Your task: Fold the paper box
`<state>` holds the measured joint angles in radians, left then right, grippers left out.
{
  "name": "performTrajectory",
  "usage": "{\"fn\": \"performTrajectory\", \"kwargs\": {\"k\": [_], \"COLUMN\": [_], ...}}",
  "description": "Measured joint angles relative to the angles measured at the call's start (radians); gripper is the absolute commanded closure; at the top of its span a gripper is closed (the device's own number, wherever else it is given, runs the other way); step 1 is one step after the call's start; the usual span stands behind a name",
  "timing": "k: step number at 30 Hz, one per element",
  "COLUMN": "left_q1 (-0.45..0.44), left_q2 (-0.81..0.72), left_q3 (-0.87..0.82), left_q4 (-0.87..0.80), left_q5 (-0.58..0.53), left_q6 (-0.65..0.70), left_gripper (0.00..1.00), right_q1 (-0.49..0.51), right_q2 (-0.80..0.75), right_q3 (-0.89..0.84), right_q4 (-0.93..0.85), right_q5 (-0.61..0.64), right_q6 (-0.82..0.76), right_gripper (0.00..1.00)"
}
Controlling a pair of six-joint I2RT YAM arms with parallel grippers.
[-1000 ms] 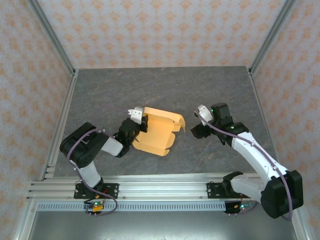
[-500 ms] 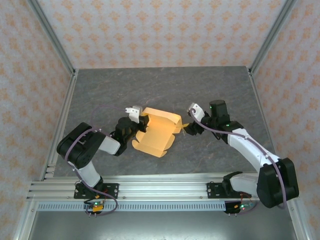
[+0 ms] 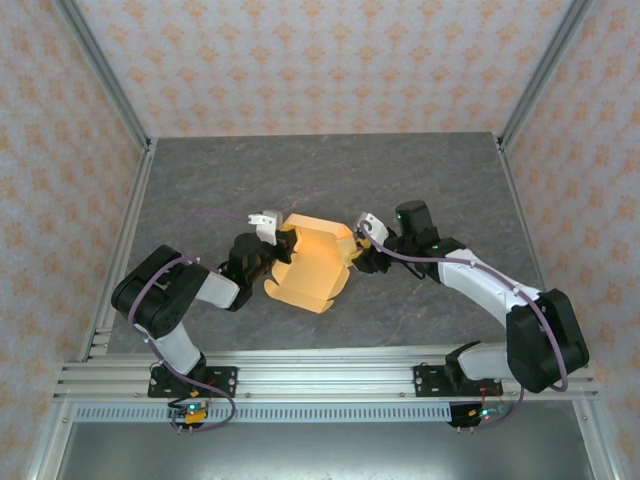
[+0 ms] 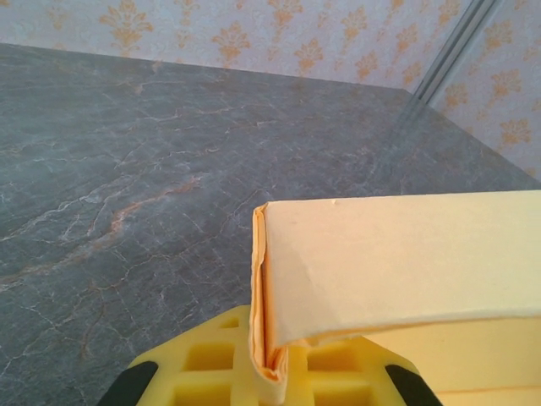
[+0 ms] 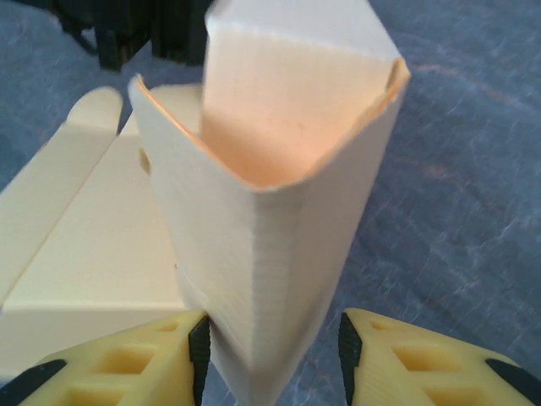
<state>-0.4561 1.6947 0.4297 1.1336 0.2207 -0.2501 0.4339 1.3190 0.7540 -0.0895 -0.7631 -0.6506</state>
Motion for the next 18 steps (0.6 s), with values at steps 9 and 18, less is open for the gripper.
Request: {"fn": "performTrajectory", "kwargs": {"k": [9, 18], "left_q1": [0.000, 0.001], "left_q2": [0.000, 0.000], "left_q3": [0.000, 0.000], "left_q4": [0.000, -0.009], "left_q5": [-0.021, -0.107], "left_q6": [-0.038, -0.098], "left_gripper": [1.00, 1.00], "right_q1": [0.074, 0.196], "right_q2": [0.003, 0.068], "right_q3": [-0.050, -0.077], "right_q4": [0.223, 0.449], "right_q5": [0.100, 0.411], "right_q6": [0.162, 0.293], "right_gripper": [0.53, 0.59]}}
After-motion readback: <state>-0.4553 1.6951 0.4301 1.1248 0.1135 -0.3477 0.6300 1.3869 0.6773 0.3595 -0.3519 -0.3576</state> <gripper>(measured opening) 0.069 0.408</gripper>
